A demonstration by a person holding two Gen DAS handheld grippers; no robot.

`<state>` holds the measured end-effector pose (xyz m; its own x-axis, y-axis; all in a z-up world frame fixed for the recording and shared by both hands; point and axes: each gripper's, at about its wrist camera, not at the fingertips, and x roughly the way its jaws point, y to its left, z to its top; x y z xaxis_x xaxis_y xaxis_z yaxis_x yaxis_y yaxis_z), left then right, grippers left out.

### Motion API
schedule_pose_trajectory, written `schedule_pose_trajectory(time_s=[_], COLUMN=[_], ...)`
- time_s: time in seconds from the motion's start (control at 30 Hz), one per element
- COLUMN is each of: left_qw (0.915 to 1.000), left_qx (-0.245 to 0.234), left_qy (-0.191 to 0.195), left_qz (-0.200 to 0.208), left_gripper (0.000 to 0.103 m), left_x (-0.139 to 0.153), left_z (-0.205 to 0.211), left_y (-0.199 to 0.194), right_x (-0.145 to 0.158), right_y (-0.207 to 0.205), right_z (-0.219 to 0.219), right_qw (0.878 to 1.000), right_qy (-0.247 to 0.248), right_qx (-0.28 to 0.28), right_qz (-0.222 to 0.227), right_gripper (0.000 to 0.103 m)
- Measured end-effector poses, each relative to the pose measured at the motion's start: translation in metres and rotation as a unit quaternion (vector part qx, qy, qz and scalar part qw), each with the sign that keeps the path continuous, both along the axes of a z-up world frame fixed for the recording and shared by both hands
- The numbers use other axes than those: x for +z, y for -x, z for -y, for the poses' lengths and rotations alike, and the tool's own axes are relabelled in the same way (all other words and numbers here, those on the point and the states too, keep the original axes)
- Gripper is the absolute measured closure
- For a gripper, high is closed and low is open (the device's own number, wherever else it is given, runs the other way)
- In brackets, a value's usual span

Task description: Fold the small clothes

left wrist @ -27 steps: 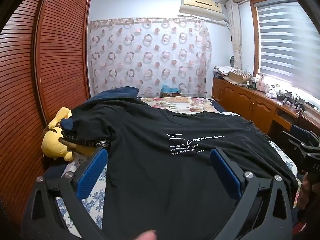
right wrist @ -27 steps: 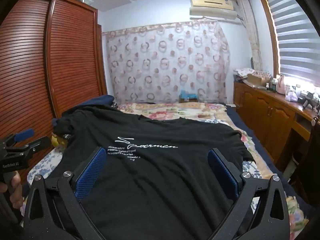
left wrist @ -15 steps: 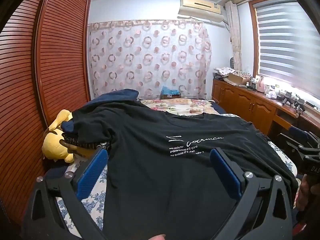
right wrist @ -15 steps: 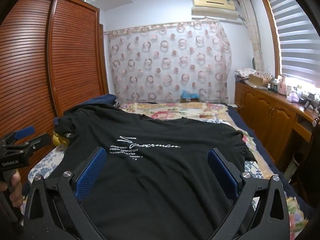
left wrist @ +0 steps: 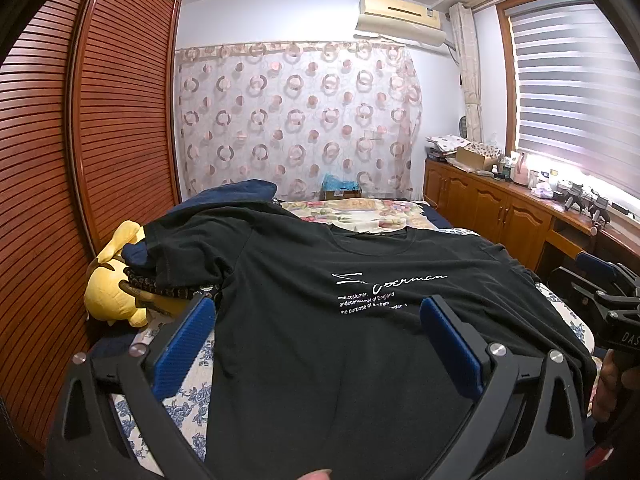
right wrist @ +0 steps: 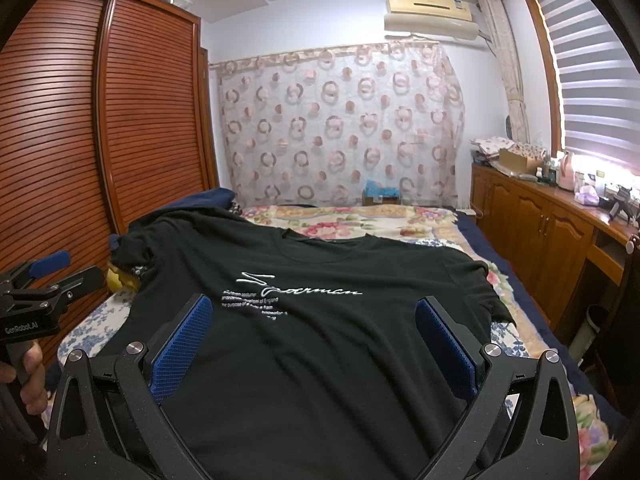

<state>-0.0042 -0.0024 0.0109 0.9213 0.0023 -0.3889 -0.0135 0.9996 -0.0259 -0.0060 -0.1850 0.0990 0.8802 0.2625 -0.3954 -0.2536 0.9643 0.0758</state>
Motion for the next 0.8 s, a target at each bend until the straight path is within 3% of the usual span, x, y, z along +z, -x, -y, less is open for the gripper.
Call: schedule_pose_trajectory(time_s=[0.8], left_qw=[1.0], left_qx=[0.0], left_qy=[-0.001], left_qz=[0.004], left_gripper=[0.0], left_x=[0.0068], left_z=[0.0036], left_y=[0.0027], right_x=[0.0004], right_y=[0.0005], right_z=[0.0014], right_qw=[1.0], right_qy=[0.0], right_qx=[0.001], right_qz=[0.0], right_gripper=[0.0])
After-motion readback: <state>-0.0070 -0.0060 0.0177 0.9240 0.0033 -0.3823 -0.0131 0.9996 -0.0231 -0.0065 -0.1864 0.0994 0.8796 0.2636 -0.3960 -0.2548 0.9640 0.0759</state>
